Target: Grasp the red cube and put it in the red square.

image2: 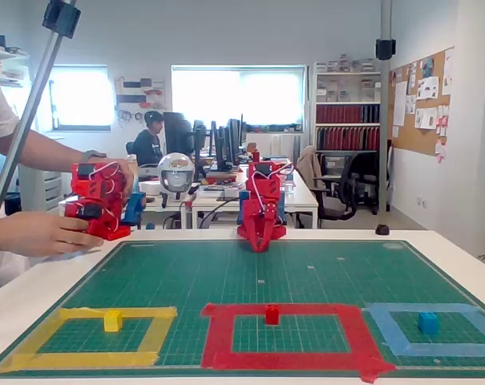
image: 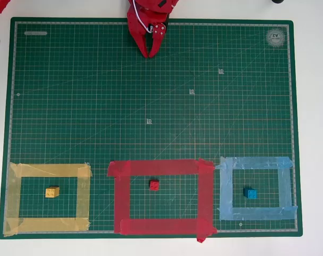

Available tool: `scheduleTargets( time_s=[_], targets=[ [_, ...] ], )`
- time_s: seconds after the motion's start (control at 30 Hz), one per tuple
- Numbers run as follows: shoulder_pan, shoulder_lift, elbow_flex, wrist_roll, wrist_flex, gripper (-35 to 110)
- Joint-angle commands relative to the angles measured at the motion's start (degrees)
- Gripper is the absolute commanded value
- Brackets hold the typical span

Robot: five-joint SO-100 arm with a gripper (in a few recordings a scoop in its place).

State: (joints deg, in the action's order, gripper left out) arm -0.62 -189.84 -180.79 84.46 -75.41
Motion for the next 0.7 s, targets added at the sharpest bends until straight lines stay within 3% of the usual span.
scheduleTargets(
  time_s=[0.0, 0.67],
  targets=[
    [1.0, -2.1, -0.3, 0.7, -0.8, -1],
    [2.2, -2.1, -0.3, 0.4, -0.8, -1]
  ],
)
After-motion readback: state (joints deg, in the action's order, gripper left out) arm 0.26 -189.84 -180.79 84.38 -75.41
